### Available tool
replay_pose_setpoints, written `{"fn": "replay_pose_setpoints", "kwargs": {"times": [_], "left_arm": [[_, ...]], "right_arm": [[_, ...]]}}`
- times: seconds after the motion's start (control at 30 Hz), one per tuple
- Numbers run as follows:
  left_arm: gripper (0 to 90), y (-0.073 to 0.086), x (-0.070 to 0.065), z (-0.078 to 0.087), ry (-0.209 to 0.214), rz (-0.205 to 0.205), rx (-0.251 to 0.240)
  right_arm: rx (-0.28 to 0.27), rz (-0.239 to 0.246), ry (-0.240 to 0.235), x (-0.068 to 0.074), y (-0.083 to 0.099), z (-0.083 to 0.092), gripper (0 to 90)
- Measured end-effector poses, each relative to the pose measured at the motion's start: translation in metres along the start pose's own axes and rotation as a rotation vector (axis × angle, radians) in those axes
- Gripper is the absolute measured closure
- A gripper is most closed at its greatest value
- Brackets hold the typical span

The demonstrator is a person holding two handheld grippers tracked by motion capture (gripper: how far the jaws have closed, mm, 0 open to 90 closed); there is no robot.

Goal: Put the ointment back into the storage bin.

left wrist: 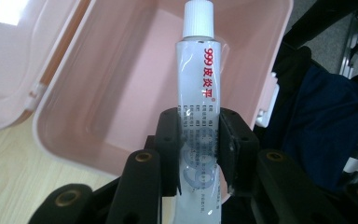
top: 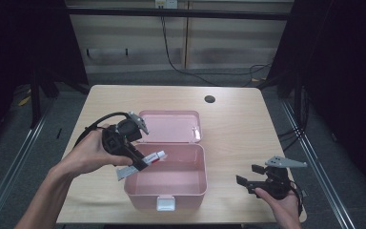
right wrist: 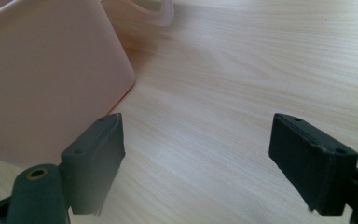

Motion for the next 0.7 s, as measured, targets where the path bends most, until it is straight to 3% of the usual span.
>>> {"fn": "replay_pose_setpoints", "kwargs": {"times": [0.53, 0.7], "left_arm": [[70.9, -0.030, -0.009, -0.023, 0.030, -0.050, 0.049], [70.8, -0.036, -0.009, -0.028, 0.051, -0.049, 0.028]], "right_arm": [[0.006, 0.003, 0.000, 0.001, 0.000, 0.000, 17.7], [0.004, 0.003, -0.002, 0.000, 0.000, 0.000, 17.7]]}}
Point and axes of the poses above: each handheld gripper's, and its own axes: z roughly backward along the jaws, y roughly out of its underside, x roughly to its left, the point moved 2 cm from there along -z, roughly forward along the jaws, and after that the axes turned 5 degrees about -x, right-handed, at the moved point
